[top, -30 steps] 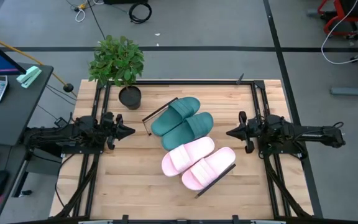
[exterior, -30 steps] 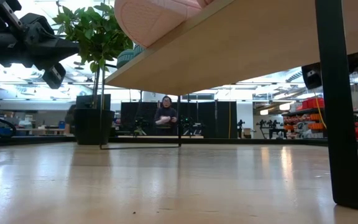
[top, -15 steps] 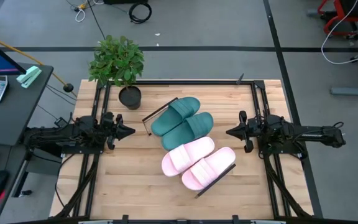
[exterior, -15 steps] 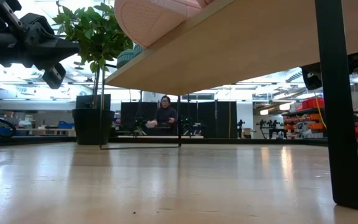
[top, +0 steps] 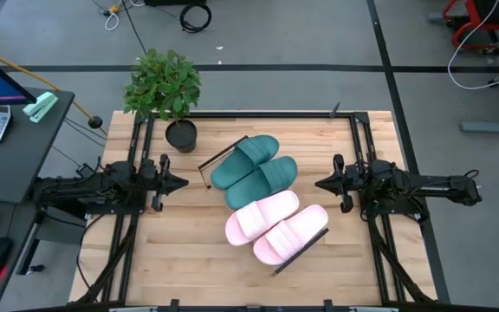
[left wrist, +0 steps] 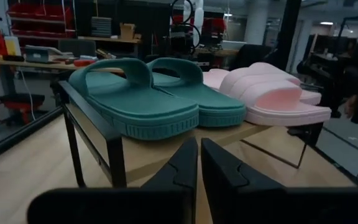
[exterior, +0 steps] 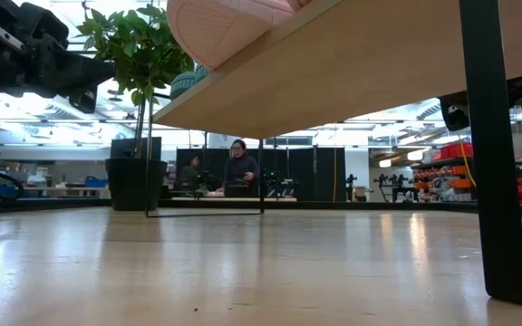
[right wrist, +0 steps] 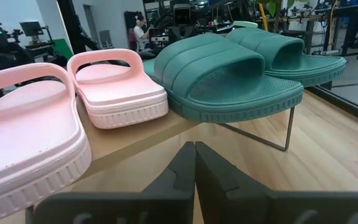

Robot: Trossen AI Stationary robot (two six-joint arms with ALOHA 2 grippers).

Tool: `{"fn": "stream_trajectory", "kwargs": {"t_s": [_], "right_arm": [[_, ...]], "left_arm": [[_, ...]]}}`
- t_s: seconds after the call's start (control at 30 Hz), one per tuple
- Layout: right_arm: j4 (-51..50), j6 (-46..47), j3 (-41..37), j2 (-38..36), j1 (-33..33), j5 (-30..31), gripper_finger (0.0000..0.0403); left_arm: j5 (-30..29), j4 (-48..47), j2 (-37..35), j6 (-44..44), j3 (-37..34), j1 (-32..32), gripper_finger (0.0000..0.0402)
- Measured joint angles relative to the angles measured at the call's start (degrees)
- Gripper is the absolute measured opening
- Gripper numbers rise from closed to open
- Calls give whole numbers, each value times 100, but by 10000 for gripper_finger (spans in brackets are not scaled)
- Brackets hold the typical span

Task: Pick and place slides into the shelf
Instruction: Return to Home Position

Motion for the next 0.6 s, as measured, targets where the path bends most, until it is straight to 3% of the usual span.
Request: {"fn": "stream_trajectory", "kwargs": {"t_s": [0.6], "right_arm": [[2, 2, 0, 0, 0, 0, 17]], "left_arm": [[3, -11, 1, -152, 0, -1, 30]]}}
